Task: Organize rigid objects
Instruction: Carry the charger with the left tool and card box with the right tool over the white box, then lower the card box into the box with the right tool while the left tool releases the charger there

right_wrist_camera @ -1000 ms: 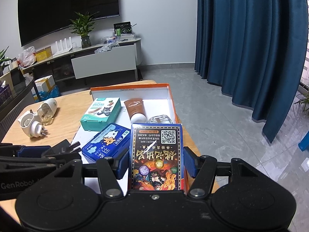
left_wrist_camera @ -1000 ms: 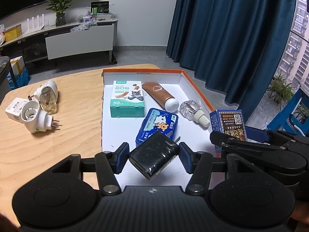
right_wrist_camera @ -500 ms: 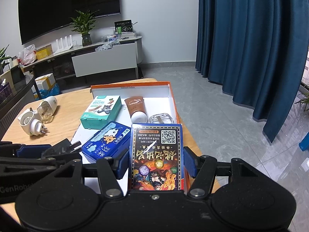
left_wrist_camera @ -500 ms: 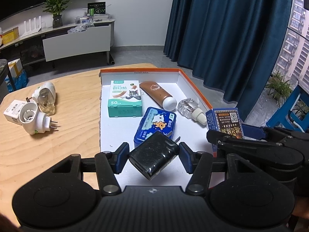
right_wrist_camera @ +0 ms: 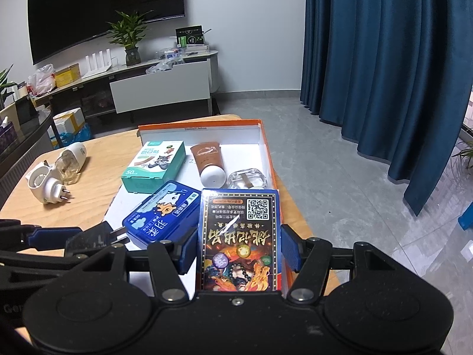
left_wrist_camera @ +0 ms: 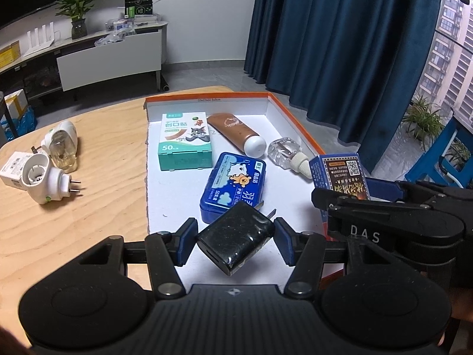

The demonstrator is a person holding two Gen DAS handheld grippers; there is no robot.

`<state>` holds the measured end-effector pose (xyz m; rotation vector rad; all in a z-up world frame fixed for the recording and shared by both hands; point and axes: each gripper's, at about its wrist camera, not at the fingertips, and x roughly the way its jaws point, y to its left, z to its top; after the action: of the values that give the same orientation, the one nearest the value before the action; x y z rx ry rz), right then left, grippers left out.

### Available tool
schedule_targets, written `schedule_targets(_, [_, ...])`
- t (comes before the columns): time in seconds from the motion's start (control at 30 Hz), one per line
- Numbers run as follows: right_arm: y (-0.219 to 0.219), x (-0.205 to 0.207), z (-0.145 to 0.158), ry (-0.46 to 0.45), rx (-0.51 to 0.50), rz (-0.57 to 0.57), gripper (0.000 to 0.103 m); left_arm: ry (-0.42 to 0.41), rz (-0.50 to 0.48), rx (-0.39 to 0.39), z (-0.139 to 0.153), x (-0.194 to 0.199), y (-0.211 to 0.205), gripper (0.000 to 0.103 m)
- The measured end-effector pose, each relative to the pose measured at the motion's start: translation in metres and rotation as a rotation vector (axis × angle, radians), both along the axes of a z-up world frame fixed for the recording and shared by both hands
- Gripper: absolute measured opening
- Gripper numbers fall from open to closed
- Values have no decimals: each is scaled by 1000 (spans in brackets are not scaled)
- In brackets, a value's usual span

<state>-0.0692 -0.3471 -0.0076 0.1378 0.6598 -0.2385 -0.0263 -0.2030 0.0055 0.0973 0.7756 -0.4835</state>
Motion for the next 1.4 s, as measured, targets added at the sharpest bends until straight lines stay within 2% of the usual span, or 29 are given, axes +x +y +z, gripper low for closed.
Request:
schedule_targets(1.1, [-3, 5, -3, 30, 6, 4, 72, 10, -49, 10, -2, 3, -2, 57])
schedule_targets(1.4, [-11, -6, 10, -51, -13, -56, 78, 22, -80, 20, -6, 7, -9, 57])
